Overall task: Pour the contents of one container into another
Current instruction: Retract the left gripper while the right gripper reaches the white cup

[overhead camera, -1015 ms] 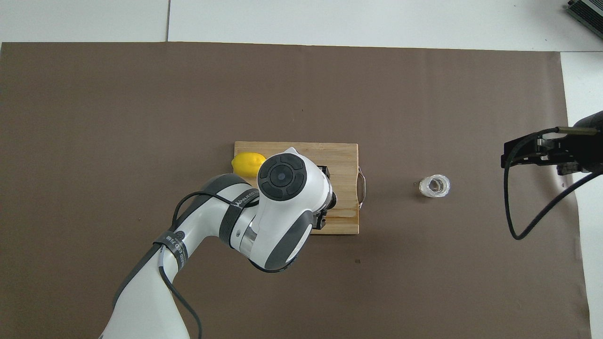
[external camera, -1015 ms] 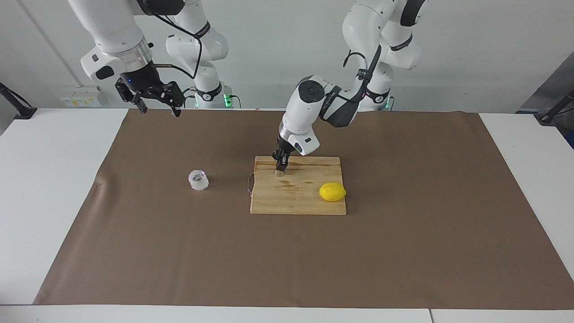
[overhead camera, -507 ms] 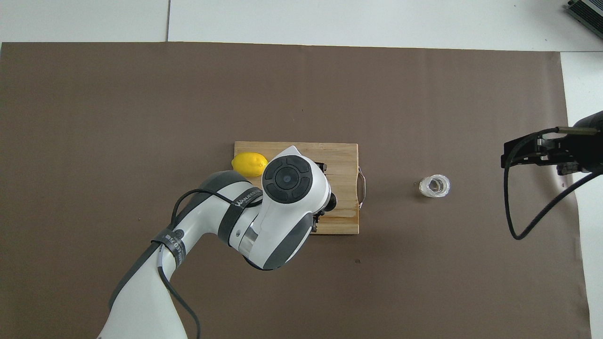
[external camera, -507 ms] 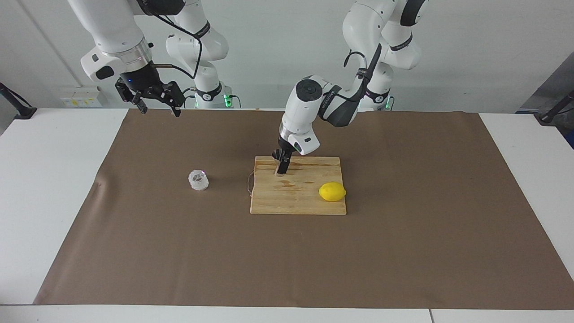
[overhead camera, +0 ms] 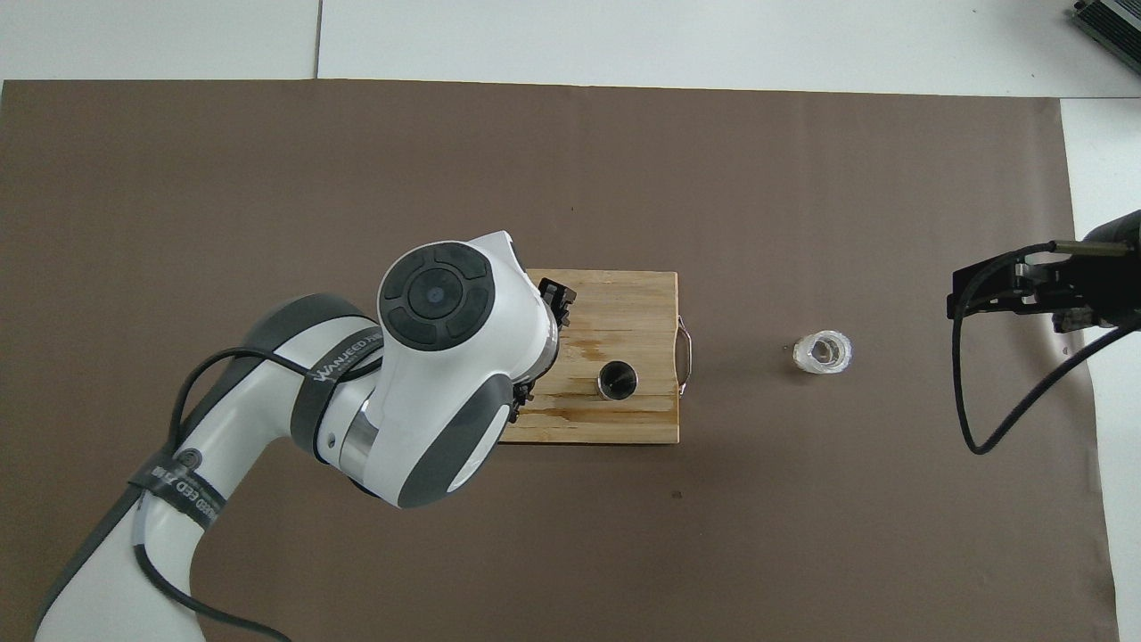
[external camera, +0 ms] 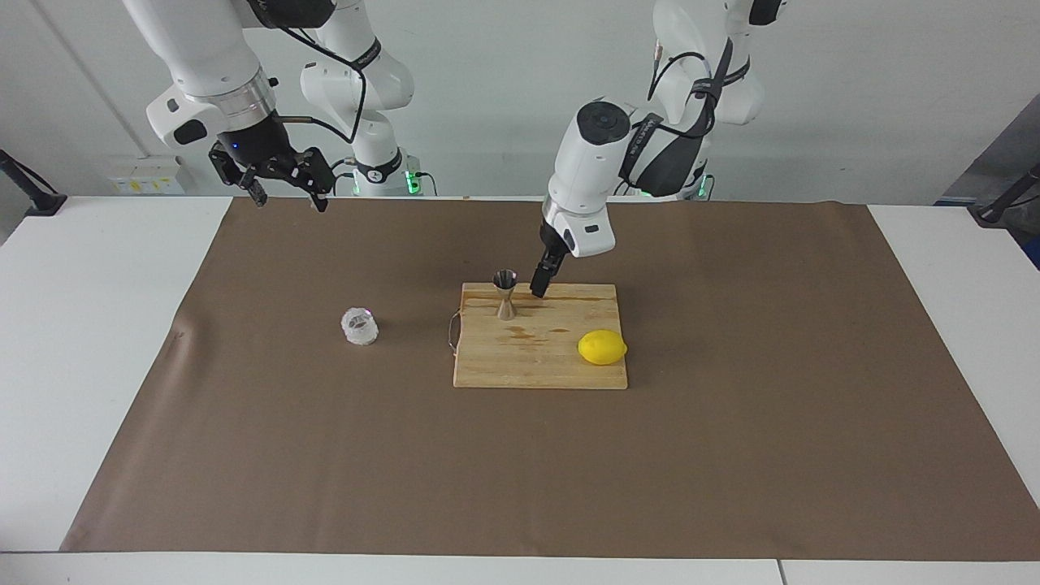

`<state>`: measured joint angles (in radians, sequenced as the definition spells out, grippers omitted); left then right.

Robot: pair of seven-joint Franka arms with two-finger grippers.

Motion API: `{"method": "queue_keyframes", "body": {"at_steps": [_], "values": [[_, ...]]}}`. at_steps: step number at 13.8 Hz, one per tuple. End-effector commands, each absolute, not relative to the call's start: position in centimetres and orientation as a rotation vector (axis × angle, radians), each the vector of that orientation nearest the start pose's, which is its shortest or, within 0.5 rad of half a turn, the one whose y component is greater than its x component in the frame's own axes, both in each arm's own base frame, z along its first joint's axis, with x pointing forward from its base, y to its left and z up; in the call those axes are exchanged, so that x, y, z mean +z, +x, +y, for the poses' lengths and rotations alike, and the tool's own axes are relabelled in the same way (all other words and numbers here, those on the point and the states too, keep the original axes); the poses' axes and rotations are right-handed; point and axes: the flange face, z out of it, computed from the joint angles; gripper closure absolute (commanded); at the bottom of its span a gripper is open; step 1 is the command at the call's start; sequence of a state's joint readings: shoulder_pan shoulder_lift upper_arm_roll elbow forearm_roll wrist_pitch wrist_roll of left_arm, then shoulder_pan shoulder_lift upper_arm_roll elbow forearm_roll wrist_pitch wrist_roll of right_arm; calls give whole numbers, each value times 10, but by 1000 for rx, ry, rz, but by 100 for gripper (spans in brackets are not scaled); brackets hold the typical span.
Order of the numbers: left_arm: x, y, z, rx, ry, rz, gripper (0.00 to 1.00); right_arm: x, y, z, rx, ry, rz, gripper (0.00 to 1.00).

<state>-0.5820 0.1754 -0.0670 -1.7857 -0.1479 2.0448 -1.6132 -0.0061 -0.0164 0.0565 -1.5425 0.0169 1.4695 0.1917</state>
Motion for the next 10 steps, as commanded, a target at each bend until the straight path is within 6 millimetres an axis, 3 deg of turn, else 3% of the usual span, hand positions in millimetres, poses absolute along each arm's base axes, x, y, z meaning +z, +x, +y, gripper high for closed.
{"method": "queue_keyframes", "body": {"at_steps": [1,4,8,10], "values": [[475,505,-344,136,-2910,-1482,0,631,532,34,88,-3103,210,0],[502,526,-287,86,-2987,-1381,0,624,535,36,19,-3105,63,0],[539,536,-199,46,-3137,-971,0,589,522,43,18,-3112,-165,0],[552,537,-157,42,-3189,-753,0,575,522,43,19,-3090,-398,0]]}}
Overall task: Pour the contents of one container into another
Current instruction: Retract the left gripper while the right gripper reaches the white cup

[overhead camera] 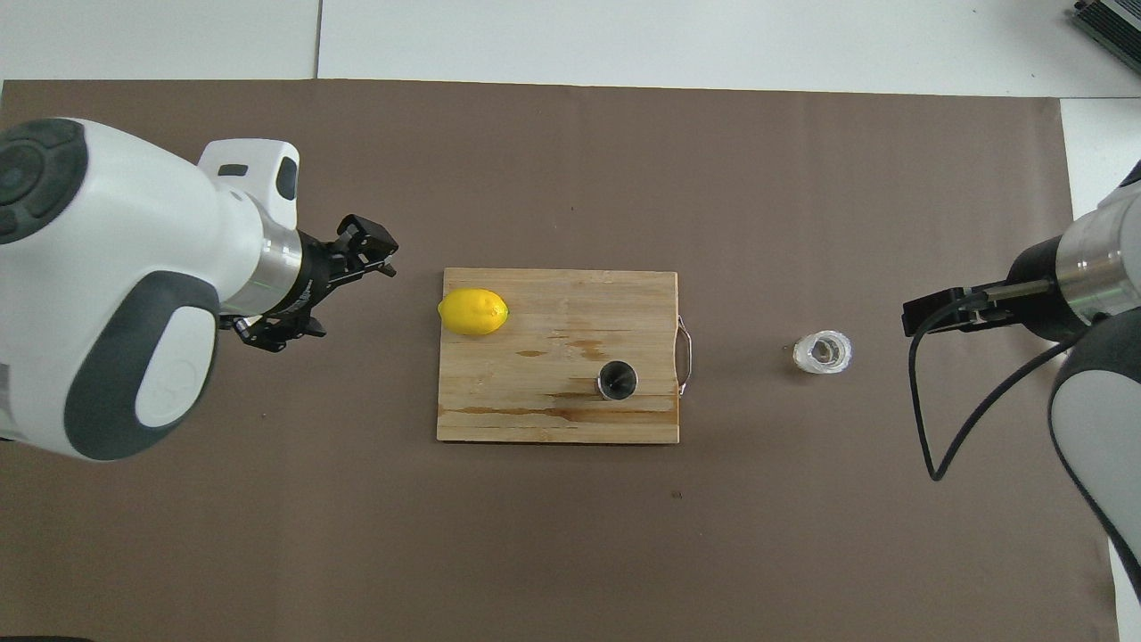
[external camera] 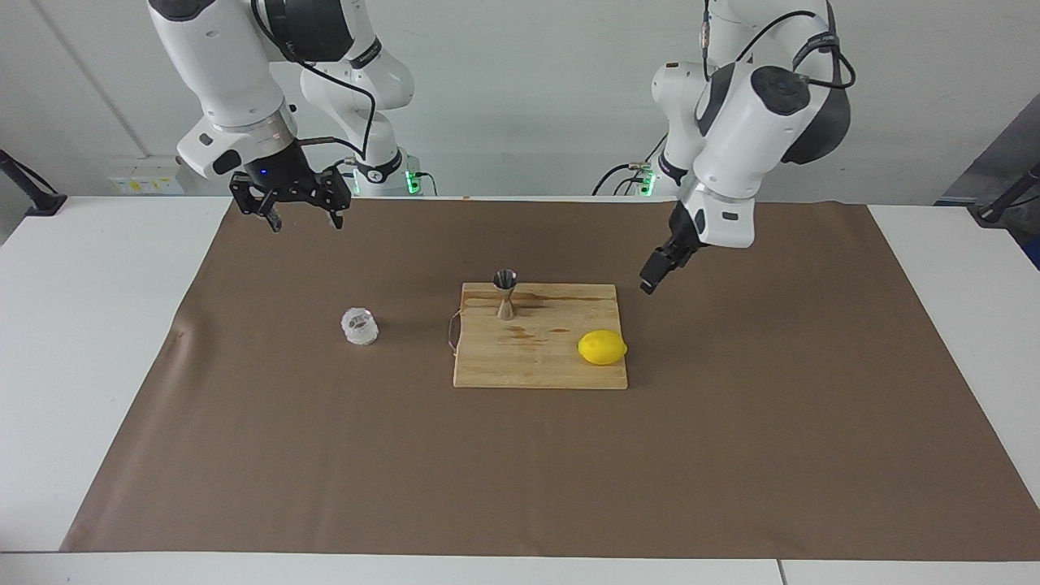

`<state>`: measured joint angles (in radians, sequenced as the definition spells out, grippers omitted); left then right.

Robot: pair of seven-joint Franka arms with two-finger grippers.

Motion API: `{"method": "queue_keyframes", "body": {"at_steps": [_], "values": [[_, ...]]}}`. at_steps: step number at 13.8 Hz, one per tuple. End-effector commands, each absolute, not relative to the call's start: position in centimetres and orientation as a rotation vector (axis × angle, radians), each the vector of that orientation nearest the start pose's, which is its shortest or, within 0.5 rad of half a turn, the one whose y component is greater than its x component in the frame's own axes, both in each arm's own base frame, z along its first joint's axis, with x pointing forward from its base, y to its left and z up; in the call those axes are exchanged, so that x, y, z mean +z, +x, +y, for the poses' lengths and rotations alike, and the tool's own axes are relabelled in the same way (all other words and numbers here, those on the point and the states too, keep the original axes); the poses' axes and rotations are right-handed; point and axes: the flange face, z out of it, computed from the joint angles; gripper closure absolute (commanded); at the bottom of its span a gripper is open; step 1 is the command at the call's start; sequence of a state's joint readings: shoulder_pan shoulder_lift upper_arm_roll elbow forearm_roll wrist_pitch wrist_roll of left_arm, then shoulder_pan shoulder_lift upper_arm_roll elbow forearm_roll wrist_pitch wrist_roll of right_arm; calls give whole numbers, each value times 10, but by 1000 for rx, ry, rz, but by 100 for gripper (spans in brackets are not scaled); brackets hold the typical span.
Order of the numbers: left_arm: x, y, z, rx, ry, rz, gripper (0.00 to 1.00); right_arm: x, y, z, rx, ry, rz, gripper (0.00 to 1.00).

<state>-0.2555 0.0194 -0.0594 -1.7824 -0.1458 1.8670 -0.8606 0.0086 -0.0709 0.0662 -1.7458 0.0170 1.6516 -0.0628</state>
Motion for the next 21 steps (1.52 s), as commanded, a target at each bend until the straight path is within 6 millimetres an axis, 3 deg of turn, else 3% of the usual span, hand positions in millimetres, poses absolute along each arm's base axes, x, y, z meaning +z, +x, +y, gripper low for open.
{"method": "queue_keyframes", "body": {"at_steps": [1,4,8,10,14,16,18,21], "values": [[555,538,-140,42,-3214,-619,0,569,522,42,36,-3061,-565,0],[561,541,-88,21,-3231,-273,0,538,524,34,25,-2979,-892,0],[568,544,-53,-5,-3143,108,0,502,527,9,-4,-2771,-1408,0],[580,541,-50,38,-3136,139,0,480,530,0,-22,-2668,-1599,0],[617,536,-40,46,-3137,113,0,425,545,-30,-129,-2441,-1717,0],[625,534,-39,44,-3142,111,0,401,544,-29,-149,-2399,-1776,0],[630,532,-38,61,-3142,109,0,366,542,-20,-219,-2388,-1794,0],[634,524,-42,27,-3141,106,0,331,525,-9,-162,-2354,-1805,0]]}}
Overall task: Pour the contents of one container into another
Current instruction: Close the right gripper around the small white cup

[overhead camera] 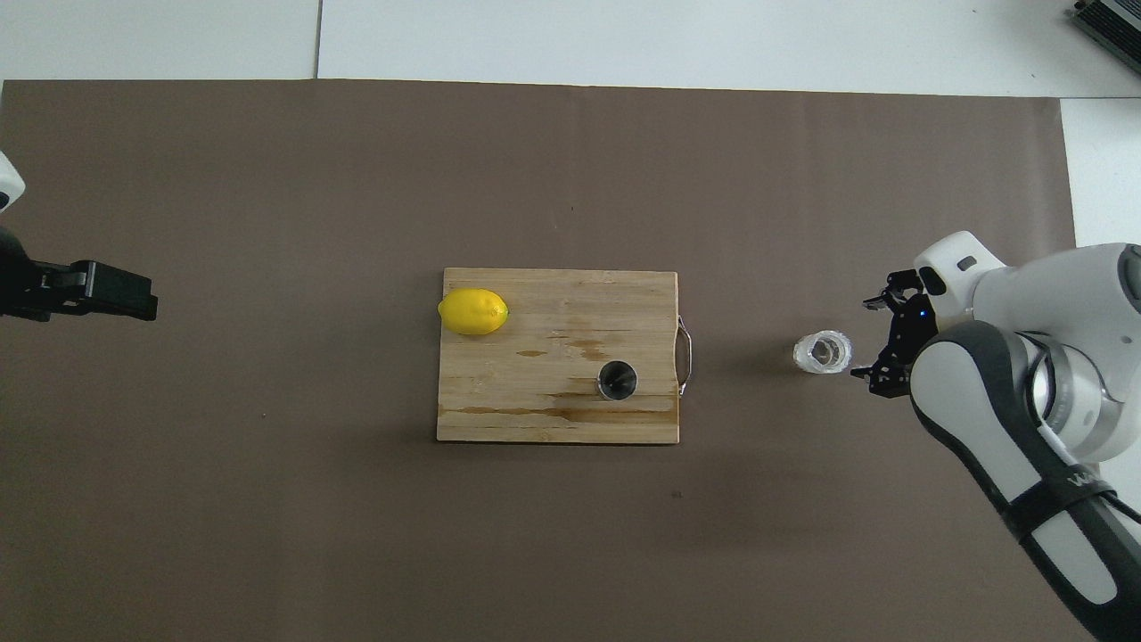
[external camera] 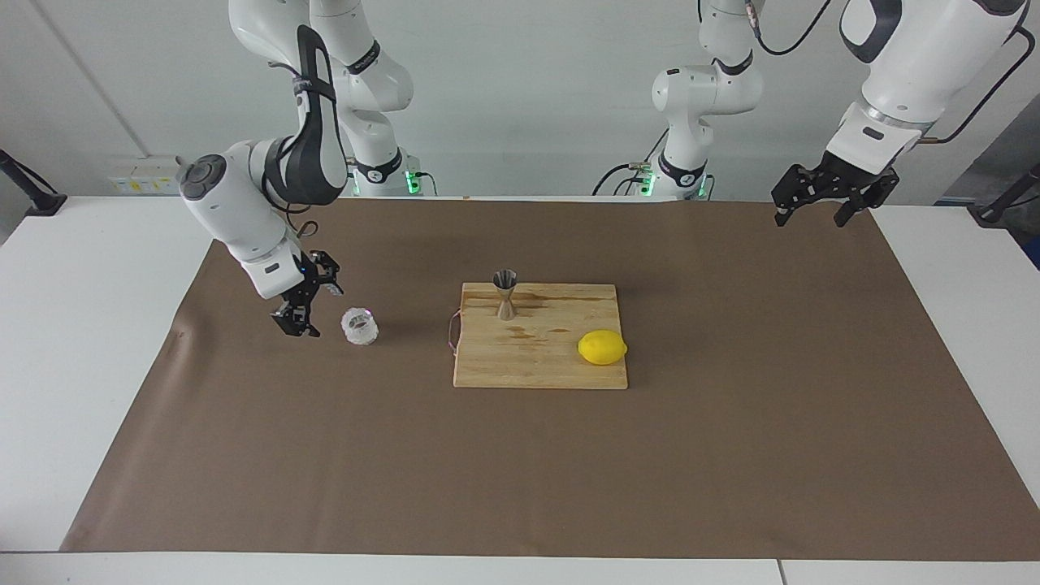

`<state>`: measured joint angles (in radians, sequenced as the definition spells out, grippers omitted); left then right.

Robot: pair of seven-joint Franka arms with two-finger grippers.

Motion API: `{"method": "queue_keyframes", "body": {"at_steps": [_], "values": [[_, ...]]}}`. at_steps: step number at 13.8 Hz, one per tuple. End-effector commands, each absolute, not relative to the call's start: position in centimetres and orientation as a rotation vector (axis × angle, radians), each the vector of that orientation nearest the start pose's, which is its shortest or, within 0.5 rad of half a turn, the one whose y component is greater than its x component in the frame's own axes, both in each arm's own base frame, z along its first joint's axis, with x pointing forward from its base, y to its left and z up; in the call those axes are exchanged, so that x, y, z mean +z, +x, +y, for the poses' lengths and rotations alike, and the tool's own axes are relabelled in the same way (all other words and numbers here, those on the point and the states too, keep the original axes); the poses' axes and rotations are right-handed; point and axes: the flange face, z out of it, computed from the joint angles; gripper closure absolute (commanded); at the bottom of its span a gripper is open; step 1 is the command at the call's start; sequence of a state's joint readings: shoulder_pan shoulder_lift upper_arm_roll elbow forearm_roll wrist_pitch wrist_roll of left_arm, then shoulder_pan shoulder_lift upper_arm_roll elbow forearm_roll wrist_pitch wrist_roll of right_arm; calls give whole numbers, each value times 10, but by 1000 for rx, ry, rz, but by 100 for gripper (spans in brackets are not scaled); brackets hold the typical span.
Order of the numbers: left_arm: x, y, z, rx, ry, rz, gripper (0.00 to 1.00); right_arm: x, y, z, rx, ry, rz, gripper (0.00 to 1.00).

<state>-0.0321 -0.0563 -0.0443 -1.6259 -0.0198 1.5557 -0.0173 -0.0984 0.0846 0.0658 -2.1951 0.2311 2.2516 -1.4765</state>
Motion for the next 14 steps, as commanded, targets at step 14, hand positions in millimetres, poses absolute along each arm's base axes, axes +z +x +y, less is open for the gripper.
{"method": "queue_keyframes", "body": {"at_steps": [14], "values": [[641,515,-40,27,-3146,102,0,276,519,-13,-312,-2205,-1868,0]]}}
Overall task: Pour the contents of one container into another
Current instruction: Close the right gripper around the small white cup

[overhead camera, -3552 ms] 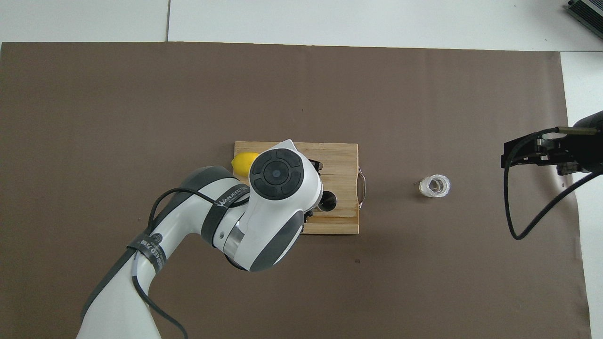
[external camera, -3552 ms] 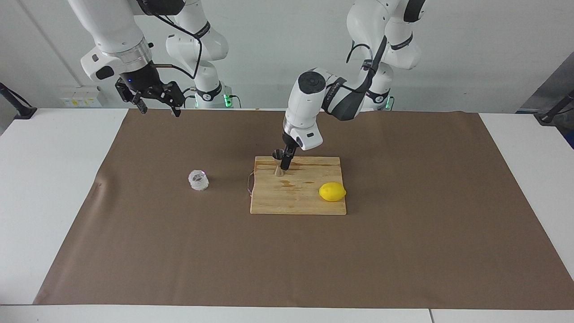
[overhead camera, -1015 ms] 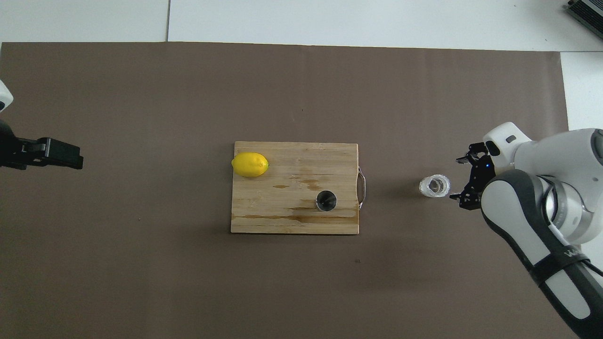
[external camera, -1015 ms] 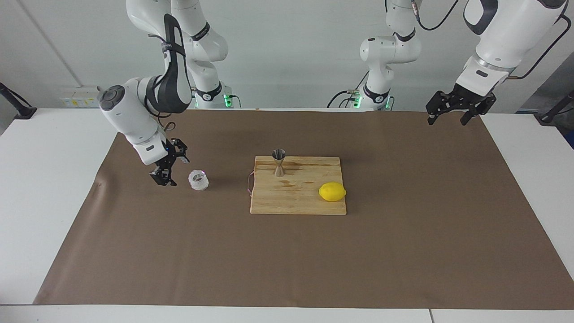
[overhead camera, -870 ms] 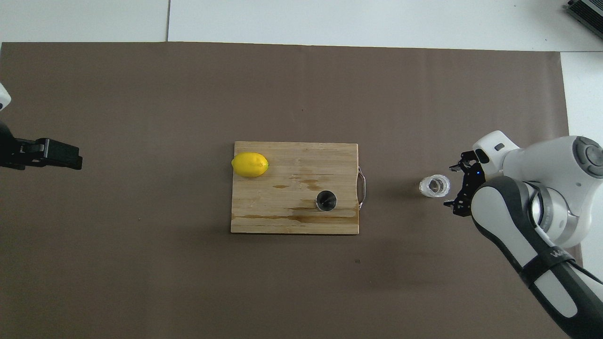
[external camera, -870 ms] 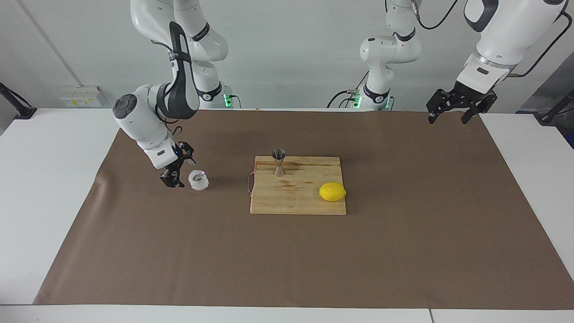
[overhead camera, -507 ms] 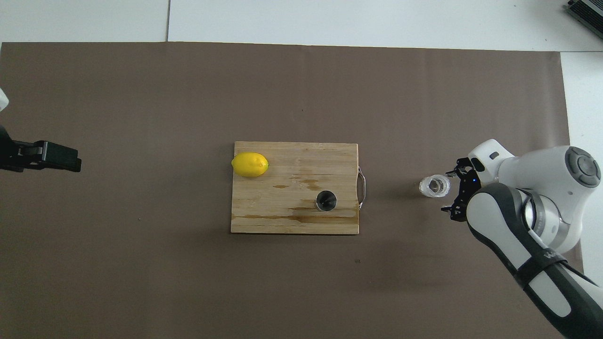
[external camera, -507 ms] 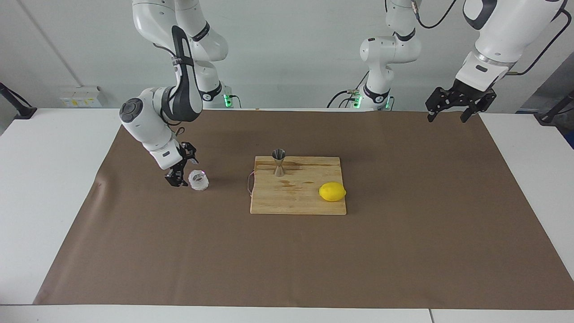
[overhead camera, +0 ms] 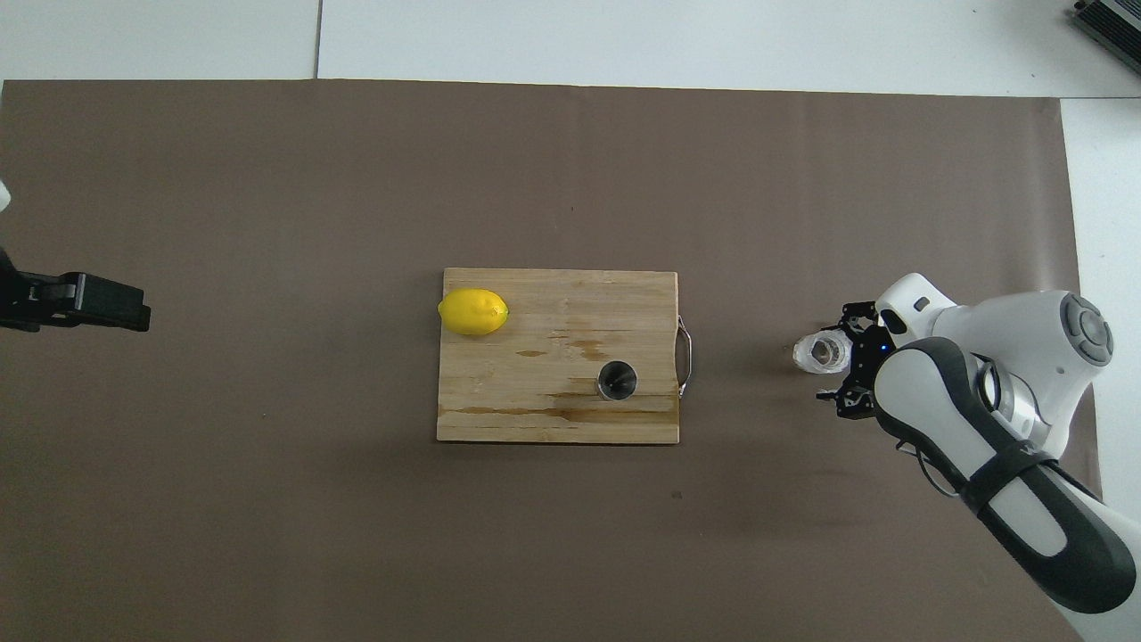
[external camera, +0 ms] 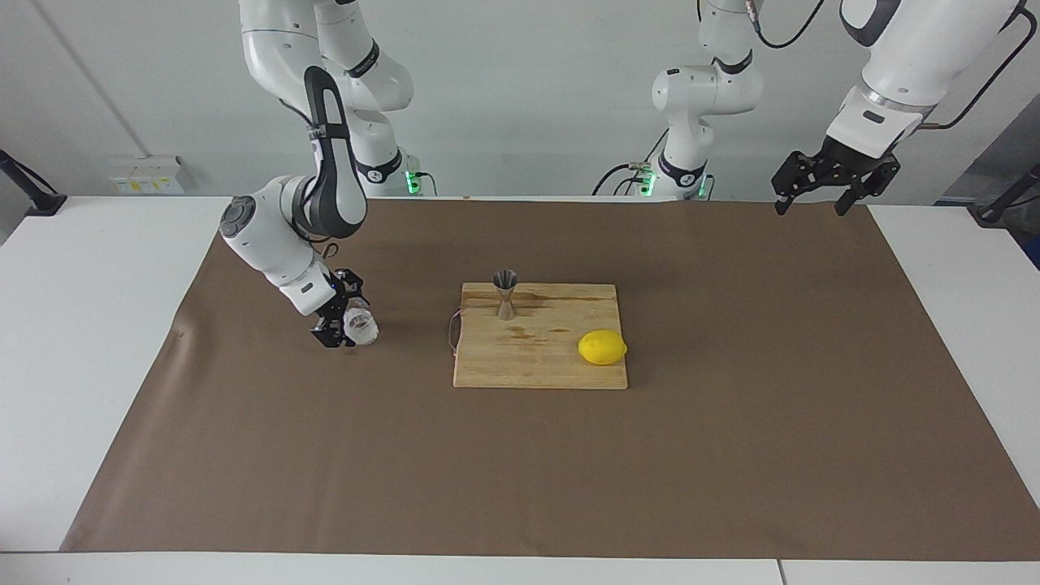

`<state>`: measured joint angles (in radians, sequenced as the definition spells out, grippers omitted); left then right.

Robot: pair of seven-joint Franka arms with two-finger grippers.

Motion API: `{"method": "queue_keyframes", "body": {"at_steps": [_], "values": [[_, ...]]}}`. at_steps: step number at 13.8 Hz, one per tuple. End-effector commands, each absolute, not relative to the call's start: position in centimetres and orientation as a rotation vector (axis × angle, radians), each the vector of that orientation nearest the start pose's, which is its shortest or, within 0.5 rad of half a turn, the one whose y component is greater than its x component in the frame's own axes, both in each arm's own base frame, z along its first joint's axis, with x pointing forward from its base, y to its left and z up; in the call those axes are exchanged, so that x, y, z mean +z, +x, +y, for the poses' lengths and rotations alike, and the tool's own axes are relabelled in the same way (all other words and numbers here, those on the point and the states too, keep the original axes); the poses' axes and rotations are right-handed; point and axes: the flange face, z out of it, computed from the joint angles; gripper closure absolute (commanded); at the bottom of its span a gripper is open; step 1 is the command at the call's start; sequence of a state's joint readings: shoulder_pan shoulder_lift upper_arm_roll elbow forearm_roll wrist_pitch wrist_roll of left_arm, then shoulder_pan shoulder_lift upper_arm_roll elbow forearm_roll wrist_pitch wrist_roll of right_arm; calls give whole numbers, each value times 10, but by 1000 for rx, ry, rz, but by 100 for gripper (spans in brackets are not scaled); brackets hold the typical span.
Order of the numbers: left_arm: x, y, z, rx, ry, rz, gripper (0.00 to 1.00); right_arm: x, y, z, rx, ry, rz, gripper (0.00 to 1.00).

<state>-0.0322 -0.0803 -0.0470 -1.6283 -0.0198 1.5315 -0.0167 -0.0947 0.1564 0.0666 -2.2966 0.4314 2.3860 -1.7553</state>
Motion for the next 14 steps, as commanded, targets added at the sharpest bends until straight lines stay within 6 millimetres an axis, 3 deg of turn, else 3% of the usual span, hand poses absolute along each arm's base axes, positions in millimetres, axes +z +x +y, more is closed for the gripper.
{"method": "queue_keyframes", "body": {"at_steps": [1,4,14], "values": [[641,515,-39,34,-3146,97,0,277,519,-12,-318,-2209,-1858,0],[640,514,-39,39,-3146,94,0,277,520,-10,-331,-2211,-1846,2],[639,513,-40,42,-3144,101,0,279,522,-9,-336,-2207,-1850,71]]}}
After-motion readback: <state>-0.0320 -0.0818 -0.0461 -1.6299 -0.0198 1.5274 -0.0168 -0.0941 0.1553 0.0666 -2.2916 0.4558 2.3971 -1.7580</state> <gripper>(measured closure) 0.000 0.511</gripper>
